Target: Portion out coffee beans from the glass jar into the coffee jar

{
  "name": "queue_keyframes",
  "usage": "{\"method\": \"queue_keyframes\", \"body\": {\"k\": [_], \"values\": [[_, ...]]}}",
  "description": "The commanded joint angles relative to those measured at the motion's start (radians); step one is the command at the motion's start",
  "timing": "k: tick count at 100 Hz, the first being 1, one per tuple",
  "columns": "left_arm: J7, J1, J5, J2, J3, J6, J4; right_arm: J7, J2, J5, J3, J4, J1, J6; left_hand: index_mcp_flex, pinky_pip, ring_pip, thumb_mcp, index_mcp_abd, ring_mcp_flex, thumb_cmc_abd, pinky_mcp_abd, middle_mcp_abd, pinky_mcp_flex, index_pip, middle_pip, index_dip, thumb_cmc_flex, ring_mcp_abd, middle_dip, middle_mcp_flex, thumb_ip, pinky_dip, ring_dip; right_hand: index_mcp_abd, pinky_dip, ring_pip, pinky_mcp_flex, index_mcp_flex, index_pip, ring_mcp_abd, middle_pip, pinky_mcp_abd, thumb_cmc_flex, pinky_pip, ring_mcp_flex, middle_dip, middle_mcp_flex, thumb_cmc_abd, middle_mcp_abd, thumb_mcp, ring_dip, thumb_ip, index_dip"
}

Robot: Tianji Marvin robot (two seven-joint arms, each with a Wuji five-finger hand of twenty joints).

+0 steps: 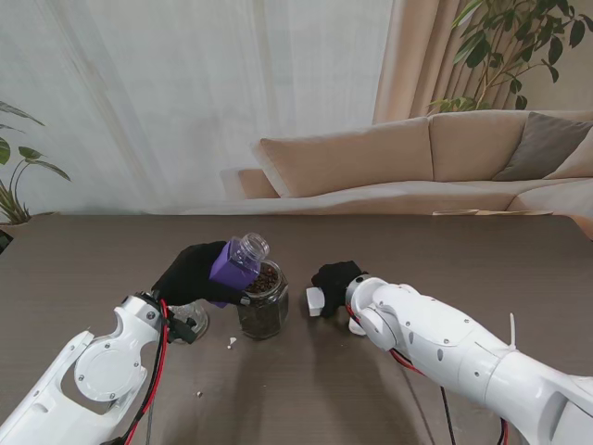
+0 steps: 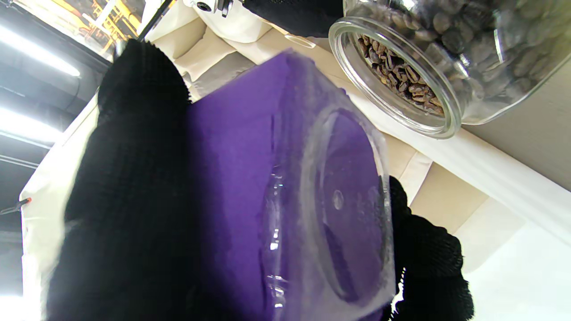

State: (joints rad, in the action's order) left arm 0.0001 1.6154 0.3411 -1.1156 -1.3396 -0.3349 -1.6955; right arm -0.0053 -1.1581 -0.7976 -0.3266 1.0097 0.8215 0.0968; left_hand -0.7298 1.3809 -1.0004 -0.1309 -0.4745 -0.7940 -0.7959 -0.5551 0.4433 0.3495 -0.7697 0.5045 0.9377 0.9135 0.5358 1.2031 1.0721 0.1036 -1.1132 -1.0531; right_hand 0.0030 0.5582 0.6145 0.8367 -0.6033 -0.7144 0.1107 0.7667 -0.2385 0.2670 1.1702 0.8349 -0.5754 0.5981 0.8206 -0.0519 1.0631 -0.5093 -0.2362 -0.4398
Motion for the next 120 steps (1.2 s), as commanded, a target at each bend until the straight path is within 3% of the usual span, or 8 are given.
{"method": "queue_keyframes", "body": {"k": [1,27,45,61,74,102,120], "values": [[-0.018,-0.002,-0.003,-0.002,0.001,-0.004,0.002,0.027,-0.002,0.002,0.011,-0.002,-0.001,0.001,-0.066,0.011,-0.174,-0.408,0.116,-0.07,0.568,0.08,-0.045,-0.043,-0.196,0.136,0.061,0.377,0.02,0.054,0.071,-0.042,-0.013,-0.044,-0.093,-0.012,-0.003,-0.406,0.025,-0.004,0.012,0.005,0.013,-0.006,-0.016,-0.038,0.0,-0.048,0.022,-0.031,0.073,0.009,0.044,-0.003],[-0.013,-0.002,-0.002,-0.003,0.003,-0.006,0.005,0.069,0.007,0.005,0.014,0.019,-0.006,0.01,-0.064,0.011,-0.174,-0.409,0.114,-0.07,0.567,0.08,-0.045,-0.044,-0.195,0.136,0.06,0.377,0.019,0.054,0.07,-0.041,-0.013,-0.044,-0.065,0.0,-0.019,-0.456,0.141,0.091,0.041,-0.006,0.008,-0.076,-0.047,-0.11,0.007,-0.139,0.044,-0.031,0.059,0.015,0.035,0.049],[-0.011,0.0,-0.001,-0.003,0.002,-0.007,0.005,0.098,0.027,-0.015,-0.02,0.06,0.005,0.016,-0.065,0.011,-0.174,-0.409,0.114,-0.07,0.568,0.08,-0.045,-0.044,-0.196,0.136,0.061,0.377,0.02,0.054,0.069,-0.041,-0.013,-0.043,-0.039,0.006,-0.037,-0.473,0.207,0.124,0.04,-0.032,0.012,-0.124,-0.062,-0.137,0.023,-0.186,0.005,-0.031,0.042,0.022,0.033,0.08],[-0.006,0.007,0.004,-0.003,-0.003,-0.01,0.002,0.112,0.063,-0.075,-0.171,0.16,0.099,0.03,-0.066,0.01,-0.174,-0.41,0.114,-0.07,0.567,0.081,-0.045,-0.044,-0.197,0.136,0.061,0.377,0.021,0.054,0.069,-0.041,-0.013,-0.043,-0.053,0.022,-0.029,-0.466,0.185,0.082,0.043,-0.025,0.009,-0.101,-0.067,-0.107,0.038,-0.141,-0.077,-0.03,-0.016,0.022,0.046,0.093],[0.0,0.011,0.004,-0.005,-0.004,-0.014,0.002,0.108,0.087,-0.138,-0.314,0.244,0.204,0.012,-0.065,0.011,-0.173,-0.41,0.113,-0.069,0.566,0.079,-0.044,-0.044,-0.196,0.135,0.061,0.377,0.021,0.054,0.07,-0.041,-0.013,-0.043,-0.066,0.026,-0.02,-0.446,0.123,0.04,0.039,0.002,0.005,-0.076,-0.062,-0.072,0.024,-0.09,-0.087,-0.029,-0.03,0.019,0.054,0.073],[0.004,0.014,0.0,-0.006,-0.007,-0.023,0.004,0.131,0.114,-0.215,-0.603,0.426,0.43,-0.098,-0.066,0.01,-0.173,-0.41,0.114,-0.07,0.567,0.079,-0.045,-0.044,-0.196,0.135,0.062,0.377,0.022,0.053,0.07,-0.041,-0.013,-0.043,-0.096,0.023,-0.021,-0.413,0.009,-0.005,0.029,-0.009,0.002,-0.017,-0.053,-0.011,0.021,-0.012,-0.034,-0.023,0.017,0.018,0.056,0.029],[0.006,0.013,-0.003,-0.006,-0.003,-0.026,0.007,0.129,0.12,-0.23,-0.728,0.501,0.544,-0.163,-0.066,0.009,-0.173,-0.41,0.114,-0.07,0.567,0.079,-0.043,-0.045,-0.196,0.134,0.063,0.377,0.022,0.053,0.07,-0.041,-0.013,-0.043,-0.111,0.018,-0.024,-0.406,-0.044,-0.02,0.024,-0.009,0.0,0.035,-0.052,0.005,0.007,0.02,0.039,-0.019,0.085,0.013,0.046,-0.01]]}}
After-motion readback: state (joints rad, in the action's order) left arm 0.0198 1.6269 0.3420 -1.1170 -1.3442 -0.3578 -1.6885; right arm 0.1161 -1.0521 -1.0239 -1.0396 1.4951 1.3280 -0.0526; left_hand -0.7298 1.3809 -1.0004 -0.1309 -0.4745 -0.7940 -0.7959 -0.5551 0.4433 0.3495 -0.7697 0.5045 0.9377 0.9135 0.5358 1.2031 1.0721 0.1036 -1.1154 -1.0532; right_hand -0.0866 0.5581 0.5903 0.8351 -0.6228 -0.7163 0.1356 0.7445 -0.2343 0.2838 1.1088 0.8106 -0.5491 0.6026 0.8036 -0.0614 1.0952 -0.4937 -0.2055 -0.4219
